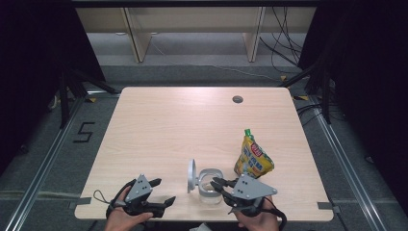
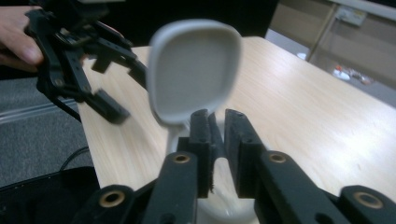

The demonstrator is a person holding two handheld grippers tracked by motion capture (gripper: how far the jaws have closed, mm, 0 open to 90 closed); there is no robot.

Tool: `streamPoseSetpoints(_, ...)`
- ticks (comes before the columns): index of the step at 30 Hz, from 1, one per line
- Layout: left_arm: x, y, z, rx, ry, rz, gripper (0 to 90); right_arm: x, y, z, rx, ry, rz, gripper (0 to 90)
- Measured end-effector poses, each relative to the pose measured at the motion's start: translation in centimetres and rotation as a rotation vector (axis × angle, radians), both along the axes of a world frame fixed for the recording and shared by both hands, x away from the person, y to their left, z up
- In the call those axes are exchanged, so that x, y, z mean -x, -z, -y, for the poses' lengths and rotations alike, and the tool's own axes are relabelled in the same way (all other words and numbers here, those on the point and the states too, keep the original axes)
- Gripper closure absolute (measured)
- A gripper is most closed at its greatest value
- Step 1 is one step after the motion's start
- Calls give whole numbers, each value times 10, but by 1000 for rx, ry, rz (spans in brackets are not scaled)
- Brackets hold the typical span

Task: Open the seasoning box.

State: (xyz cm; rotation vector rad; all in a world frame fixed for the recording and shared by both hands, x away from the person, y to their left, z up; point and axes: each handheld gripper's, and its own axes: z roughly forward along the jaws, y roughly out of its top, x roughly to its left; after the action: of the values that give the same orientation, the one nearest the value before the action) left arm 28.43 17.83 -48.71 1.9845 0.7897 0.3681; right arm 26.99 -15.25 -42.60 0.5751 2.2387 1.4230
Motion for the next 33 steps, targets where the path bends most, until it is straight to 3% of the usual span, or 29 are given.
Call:
streamPoseSetpoints(2, 2, 1, 2, 20, -33, -19, 206, 3, 5, 11, -7, 24, -20, 770)
streamPoseSetpoints(4, -1, 2, -1, 1, -12, -2, 206, 9, 11, 27, -18, 53, -40, 717)
streamPoseSetpoints(6, 0, 3, 1, 25, -36, -23, 206, 12, 14, 34, -31, 76, -51, 713)
streamPoseSetpoints(7, -1, 3, 0, 5, -30, -20, 206, 15, 16, 37, -41, 93, -68, 708)
streamPoseSetpoints(10, 0, 4, 1, 4, -31, -27, 206, 18, 22, 56, -31, 134, -69, 687)
streamPoseSetpoints(13, -1, 3, 1, 4, -33, -26, 206, 22, 28, 74, -49, 189, -113, 676)
streamPoseSetpoints(15, 0, 3, 2, 14, -36, -25, 206, 22, 30, 84, -35, 221, -113, 660)
streamPoseSetpoints(16, -1, 3, 1, 11, -31, -30, 206, 22, 31, 93, -45, 270, -135, 643)
streamPoseSetpoints(17, 0, 3, 1, 17, -36, -26, 206, 22, 31, 93, -45, 270, -135, 643)
streamPoseSetpoints(19, -1, 4, 1, 16, -41, -27, 206, 23, 32, 100, -62, 323, -170, 619)
streamPoseSetpoints(21, -1, 4, 1, 13, -39, -30, 205, 18, 34, 106, -54, 332, -145, 590)
streamPoseSetpoints(25, -2, 3, 1, 0, -32, -18, 206, 12, 41, 113, -89, 383, -178, 459)
streamPoseSetpoints(26, -3, 3, 1, -9, -27, -13, 205, 7, 43, 115, -79, 367, -157, 417)
streamPoseSetpoints(28, -3, 4, 1, -8, -32, -16, 206, 1, 48, 115, -72, 370, -167, 350)
streamPoseSetpoints(31, -3, 5, 3, 13, -37, -15, 206, -7, 52, 113, -83, 400, -151, 202)
streamPoseSetpoints(33, -4, 4, 2, -6, -31, -14, 206, -11, 55, 111, -82, 424, -167, 153)
